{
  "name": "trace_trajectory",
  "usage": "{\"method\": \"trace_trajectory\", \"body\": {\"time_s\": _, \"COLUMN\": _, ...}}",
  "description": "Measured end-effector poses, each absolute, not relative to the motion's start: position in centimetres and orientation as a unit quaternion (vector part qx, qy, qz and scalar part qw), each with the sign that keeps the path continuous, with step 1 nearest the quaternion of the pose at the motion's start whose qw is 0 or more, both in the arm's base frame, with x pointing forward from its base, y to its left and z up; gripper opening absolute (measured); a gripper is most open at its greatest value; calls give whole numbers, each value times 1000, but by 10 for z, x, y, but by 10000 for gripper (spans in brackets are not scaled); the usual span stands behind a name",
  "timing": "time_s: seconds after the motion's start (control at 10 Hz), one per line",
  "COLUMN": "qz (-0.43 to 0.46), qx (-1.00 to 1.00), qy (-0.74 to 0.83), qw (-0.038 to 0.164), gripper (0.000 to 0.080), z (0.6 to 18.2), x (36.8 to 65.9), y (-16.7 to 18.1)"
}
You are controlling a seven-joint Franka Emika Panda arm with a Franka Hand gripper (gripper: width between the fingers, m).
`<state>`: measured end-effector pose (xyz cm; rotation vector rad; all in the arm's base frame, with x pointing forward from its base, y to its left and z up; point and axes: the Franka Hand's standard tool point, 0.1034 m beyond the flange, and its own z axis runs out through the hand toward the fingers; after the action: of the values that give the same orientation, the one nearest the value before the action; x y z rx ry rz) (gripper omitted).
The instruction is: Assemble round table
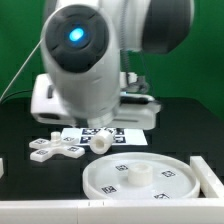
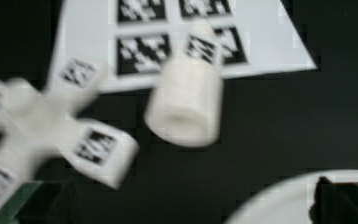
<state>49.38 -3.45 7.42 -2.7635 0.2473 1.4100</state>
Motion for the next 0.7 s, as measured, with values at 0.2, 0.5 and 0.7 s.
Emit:
{"method": "trace_trajectory", "body": {"time_s": 0.2, "qz": 469, "qx": -877, "qy": 104, "qw": 1, "gripper": 649, "z": 68, "x": 485, "y": -36}}
{"method": "trace_trajectory", "body": {"time_s": 0.5, "qz": 467, "qx": -877, "qy": 111, "qw": 0, "gripper": 649, "z": 67, "x": 483, "y": -37}}
{"method": "trace_trajectory", "body": {"time_s": 0.7, "qz": 455, "qx": -881, "qy": 129, "qw": -4, "gripper": 649, "z": 62, "x": 466, "y": -45}}
